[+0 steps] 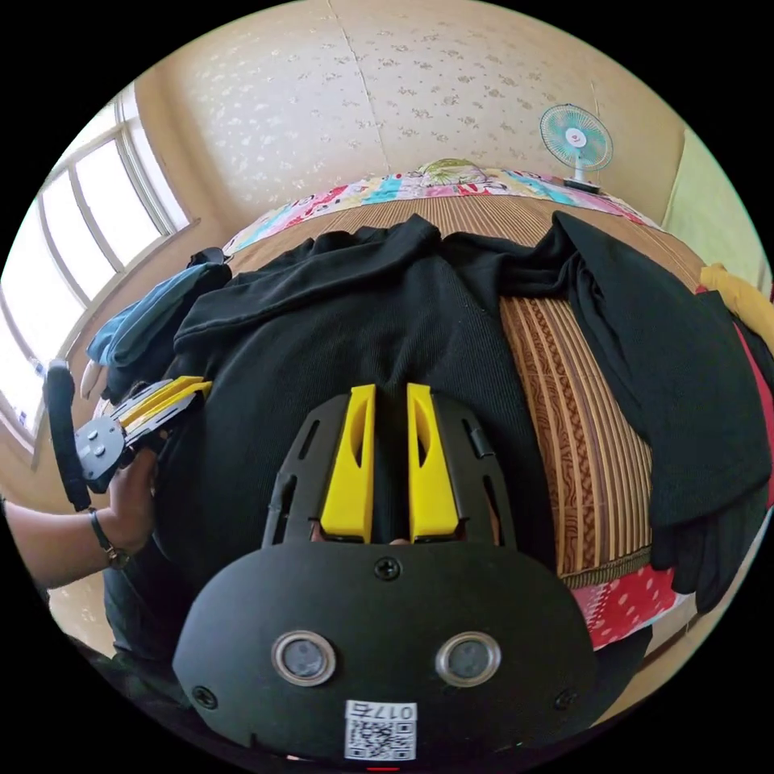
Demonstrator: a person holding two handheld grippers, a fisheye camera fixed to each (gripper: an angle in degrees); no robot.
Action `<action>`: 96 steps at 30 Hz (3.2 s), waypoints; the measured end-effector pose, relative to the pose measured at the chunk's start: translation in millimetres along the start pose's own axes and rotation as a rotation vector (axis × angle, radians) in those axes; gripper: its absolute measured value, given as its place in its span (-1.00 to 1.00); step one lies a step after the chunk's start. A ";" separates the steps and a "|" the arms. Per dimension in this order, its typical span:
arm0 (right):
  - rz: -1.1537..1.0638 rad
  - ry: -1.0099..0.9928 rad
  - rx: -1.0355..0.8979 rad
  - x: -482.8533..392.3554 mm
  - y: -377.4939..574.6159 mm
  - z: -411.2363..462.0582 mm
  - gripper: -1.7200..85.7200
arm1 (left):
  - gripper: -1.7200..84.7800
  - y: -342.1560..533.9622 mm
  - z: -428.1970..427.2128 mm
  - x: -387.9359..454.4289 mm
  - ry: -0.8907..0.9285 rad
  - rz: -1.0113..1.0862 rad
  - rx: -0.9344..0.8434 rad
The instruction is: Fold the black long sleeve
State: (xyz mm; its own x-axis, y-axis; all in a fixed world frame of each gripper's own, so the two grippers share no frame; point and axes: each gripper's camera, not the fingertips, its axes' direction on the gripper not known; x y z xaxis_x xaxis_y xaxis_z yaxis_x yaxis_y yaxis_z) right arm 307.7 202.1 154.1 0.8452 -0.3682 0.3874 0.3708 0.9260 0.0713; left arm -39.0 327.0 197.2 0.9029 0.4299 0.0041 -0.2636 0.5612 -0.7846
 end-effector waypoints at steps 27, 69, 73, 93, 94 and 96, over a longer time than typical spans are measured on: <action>0.356 0.084 0.446 153.1 -69.9 -359.5 -0.88 | -0.86 30.8 57.8 -41.5 0.001 0.003 0.015; 0.519 -0.103 0.631 255.0 -191.2 -300.8 -0.88 | -0.87 48.6 87.9 -108.0 -0.049 0.015 0.028; 0.180 -0.188 0.543 125.3 -235.6 -236.7 -0.87 | -0.87 48.3 88.9 -107.9 -0.059 0.018 0.030; -0.167 0.194 -0.030 -43.0 -28.3 34.3 -0.95 | -0.87 38.6 88.9 -95.0 -0.078 0.018 0.036; -0.156 0.210 -0.116 -36.8 -15.3 63.8 -0.95 | -0.87 37.6 88.4 -93.2 -0.080 0.019 0.037; -0.146 0.187 -0.095 -30.9 9.2 92.3 -0.95 | -0.87 35.7 87.3 -90.2 -0.084 0.019 0.038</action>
State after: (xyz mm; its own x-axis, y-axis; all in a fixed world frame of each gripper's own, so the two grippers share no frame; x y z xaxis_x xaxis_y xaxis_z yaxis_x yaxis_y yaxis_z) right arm 249.4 229.7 227.6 0.8335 -0.5143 0.2022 0.5208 0.8534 0.0238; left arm -159.5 370.1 222.9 0.8662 0.4979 0.0424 -0.2951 0.5781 -0.7608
